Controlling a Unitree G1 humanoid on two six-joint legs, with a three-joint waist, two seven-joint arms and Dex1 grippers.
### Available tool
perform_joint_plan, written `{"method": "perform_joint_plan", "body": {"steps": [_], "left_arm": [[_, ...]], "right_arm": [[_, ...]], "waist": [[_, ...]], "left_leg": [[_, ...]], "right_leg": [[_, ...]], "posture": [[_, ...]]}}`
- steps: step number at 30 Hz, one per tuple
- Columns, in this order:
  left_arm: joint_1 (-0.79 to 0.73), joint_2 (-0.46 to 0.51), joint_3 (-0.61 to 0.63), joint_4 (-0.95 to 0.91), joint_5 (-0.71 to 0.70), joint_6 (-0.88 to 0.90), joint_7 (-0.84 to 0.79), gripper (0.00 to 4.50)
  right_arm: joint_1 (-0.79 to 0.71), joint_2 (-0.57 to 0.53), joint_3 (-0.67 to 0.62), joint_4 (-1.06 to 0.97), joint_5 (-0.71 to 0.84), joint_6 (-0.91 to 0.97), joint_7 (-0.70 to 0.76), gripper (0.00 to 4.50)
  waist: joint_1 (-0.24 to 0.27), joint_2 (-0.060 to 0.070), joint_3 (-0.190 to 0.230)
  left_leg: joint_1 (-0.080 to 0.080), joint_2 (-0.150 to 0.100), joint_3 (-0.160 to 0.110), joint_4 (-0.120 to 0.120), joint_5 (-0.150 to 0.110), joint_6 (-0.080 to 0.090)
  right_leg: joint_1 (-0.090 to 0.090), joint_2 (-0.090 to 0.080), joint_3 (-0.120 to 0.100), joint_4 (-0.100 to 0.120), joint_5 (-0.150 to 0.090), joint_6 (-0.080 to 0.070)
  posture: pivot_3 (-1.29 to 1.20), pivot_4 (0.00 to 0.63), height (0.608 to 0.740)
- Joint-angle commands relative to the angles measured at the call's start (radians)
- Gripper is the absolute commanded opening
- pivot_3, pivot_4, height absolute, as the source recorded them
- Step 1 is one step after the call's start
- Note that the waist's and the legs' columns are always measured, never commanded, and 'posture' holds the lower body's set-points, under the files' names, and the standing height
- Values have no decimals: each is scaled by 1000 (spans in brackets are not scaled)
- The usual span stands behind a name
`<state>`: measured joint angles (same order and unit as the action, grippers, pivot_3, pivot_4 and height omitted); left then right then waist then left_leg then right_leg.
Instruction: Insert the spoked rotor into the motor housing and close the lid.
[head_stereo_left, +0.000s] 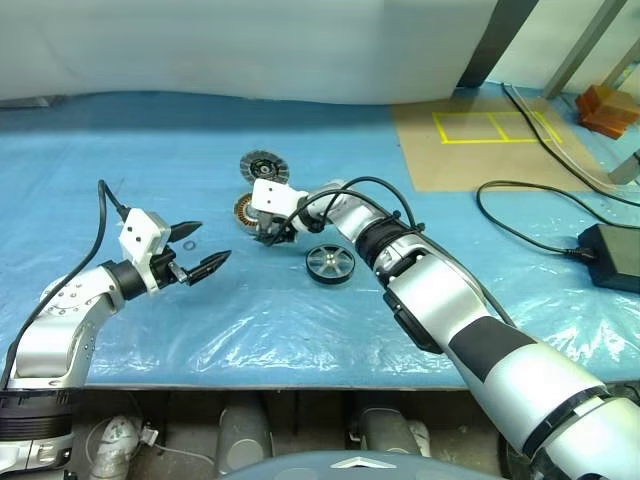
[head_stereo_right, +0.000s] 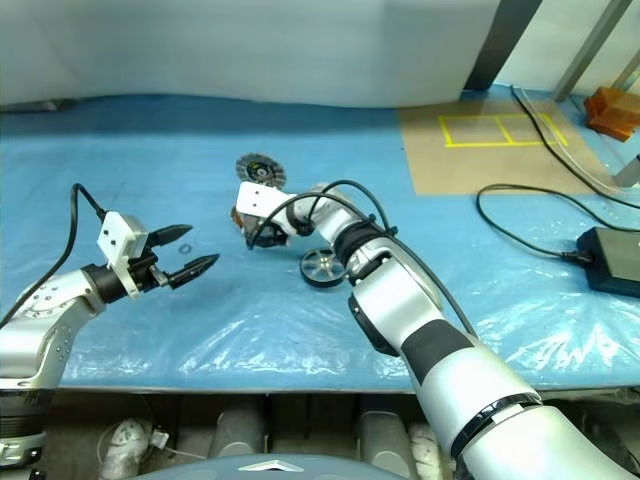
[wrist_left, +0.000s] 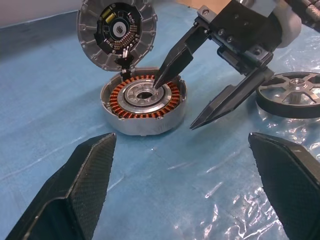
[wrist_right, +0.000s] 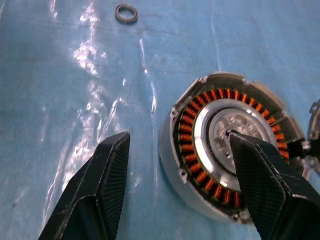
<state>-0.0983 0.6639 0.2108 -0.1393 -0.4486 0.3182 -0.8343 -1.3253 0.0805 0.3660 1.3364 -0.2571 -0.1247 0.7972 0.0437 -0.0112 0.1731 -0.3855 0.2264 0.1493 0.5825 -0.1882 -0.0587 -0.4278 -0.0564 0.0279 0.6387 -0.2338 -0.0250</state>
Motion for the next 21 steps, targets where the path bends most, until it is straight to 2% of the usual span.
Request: {"method": "perform_joint_plan", "body": {"steps": [1,15,21], "left_arm": [[11,-9,20,-52,-16,2,15,4467],[59,-50,9,-121,-8,20,71,4467],[89,-55,18,-159,-15,30,92,4467]], "right_arm": [[-43,17,-11,-7,-24,-7,-37,3315],[-6,76,-26,30,-92,87,-162,3315],[-1,99,-30,33,-103,108,-153,3315]], "waist": [[0,0,0],[-1,0,0],[-1,0,0]], "left_leg": [[0,0,0,0,0,0],[0,0,0,0,0,0],[-1,0,0,0,0,0]], "right_leg": [[0,0,0,0,0,0],[0,0,0,0,0,0],[-1,1,0,0,0,0]], "posture": [[0,150,740],[0,150,740],[0,150,740]]}}
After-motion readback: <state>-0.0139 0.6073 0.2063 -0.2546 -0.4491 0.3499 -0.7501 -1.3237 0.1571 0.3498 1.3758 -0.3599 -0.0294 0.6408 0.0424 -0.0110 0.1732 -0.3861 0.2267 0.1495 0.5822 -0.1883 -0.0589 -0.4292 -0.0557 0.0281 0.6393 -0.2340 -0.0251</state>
